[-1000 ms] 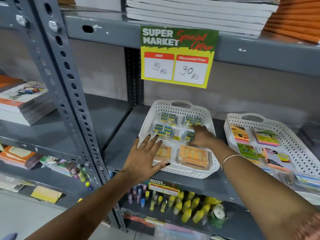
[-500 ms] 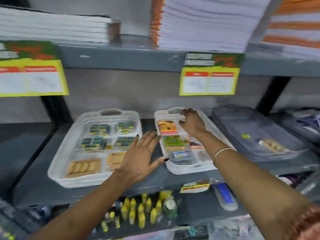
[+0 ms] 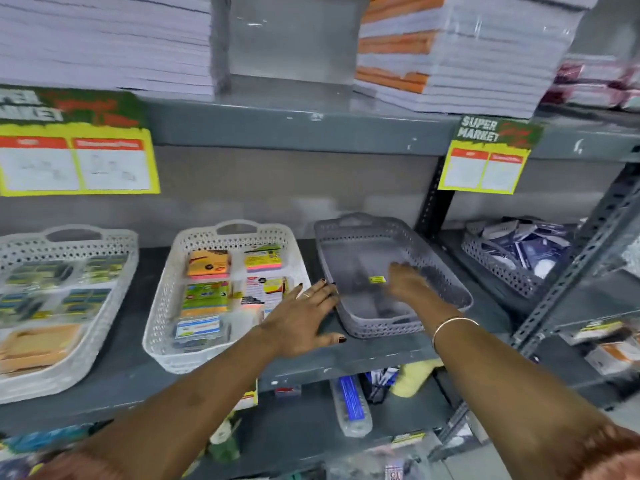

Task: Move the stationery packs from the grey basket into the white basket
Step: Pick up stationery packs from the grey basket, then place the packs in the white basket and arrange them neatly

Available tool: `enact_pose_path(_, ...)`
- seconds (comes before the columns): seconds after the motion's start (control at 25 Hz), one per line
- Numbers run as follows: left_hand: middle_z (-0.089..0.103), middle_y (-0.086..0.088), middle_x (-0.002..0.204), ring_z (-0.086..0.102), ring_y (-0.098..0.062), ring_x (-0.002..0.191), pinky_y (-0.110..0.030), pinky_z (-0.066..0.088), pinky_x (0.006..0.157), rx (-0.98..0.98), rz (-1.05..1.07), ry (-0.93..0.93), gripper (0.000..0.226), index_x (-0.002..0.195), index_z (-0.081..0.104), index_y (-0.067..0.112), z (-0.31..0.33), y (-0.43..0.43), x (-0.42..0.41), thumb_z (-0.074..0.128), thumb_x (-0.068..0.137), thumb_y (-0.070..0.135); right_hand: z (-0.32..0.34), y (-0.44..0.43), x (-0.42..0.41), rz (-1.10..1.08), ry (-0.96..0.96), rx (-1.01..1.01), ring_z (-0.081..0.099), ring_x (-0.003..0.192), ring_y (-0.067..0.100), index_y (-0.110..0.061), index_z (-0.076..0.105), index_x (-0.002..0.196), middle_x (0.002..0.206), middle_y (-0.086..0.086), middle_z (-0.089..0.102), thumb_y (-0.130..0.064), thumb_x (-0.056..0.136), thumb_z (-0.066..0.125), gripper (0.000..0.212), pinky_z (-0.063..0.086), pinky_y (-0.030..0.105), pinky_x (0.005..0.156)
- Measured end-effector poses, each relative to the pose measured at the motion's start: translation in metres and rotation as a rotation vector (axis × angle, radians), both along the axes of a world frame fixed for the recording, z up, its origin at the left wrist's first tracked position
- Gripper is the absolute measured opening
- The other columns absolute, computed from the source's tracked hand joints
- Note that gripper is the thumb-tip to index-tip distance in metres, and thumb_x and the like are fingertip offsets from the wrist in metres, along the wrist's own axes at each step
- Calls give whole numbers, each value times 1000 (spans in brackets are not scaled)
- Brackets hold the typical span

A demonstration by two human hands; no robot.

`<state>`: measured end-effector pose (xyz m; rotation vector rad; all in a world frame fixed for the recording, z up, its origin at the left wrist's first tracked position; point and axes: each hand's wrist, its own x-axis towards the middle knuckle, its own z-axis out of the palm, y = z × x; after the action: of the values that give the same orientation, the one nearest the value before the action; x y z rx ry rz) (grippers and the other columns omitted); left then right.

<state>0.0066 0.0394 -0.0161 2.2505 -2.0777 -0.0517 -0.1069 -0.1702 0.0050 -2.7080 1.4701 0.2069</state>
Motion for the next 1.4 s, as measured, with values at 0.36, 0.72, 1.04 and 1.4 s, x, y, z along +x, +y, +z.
enact_pose_path(0.36, 5, -1, 160, -2, -15, 146, -45, 11, 119, 8, 67, 13, 87, 147, 2, 22, -19, -8, -3, 40, 83, 67, -30, -42, -18, -249, 61, 14, 49, 131, 34, -3, 46, 136, 144, 17, 48, -14, 91, 55, 48, 46, 42, 102)
enact_pose_path(0.72, 6, -1, 160, -2, -16, 146, -43, 10, 119, -5, 80, 25, 86, 147, 4, 22, -18, -7, -4, 41, 83, 65, -4, -29, 4, -205, -96, 52, 50, 128, 32, -8, 45, 134, 139, 14, 51, -20, 85, 63, 53, 49, 40, 98)
enact_pose_path(1.04, -4, 0, 159, -7, -18, 146, -46, 2, 120, -51, 307, -16, 79, 147, 0, 24, 7, 89, 51, 32, 87, 63, 53, 57, 119, 132, -316, -40, 48, 128, 34, -10, 52, 128, 135, 16, 52, -33, 85, 52, 48, 46, 40, 104)
enact_pose_path(1.4, -1, 0, 160, -4, -17, 146, -42, 5, 118, -71, 646, -23, 84, 148, 2, 22, 18, 335, 205, 21, 81, 71, 70, 302, 286, 425, -433, 105, 53, 123, 31, -10, 59, 118, 128, 14, 57, -25, 81, 63, 40, 48, 37, 101)
